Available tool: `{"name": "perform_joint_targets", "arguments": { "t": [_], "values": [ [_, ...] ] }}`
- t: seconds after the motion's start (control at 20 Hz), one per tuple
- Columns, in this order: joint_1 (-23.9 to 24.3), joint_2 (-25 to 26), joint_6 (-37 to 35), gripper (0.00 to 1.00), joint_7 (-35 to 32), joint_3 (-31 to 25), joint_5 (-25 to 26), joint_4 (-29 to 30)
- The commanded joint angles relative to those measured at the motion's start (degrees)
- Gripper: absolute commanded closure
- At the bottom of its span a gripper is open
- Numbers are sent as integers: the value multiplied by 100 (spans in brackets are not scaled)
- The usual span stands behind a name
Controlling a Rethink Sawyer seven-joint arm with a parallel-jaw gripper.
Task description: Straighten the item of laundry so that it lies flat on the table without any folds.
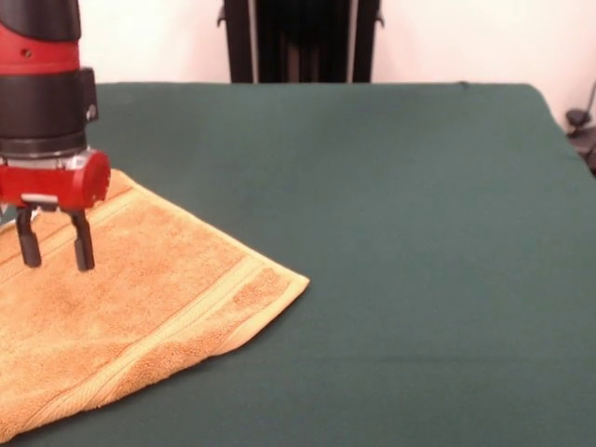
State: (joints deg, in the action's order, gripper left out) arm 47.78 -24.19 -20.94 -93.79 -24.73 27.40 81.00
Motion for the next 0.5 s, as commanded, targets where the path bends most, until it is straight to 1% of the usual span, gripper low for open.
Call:
{"name": "perform_joint_targets", "arguments": {
  "t": [0.05,0.15,0.25,0.4,0.5],
  "values": [
    [-301,-261,327,0,-359,-459,87,1305],
    [-398,-291,407,0,-491,-355,75,1327],
    [-464,-316,261,0,-496,-301,5,1273],
    [-607,-223,-519,0,-368,-191,-250,864],
    [-744,-23,-1072,0,-269,-88,-399,415]
  ]
}}
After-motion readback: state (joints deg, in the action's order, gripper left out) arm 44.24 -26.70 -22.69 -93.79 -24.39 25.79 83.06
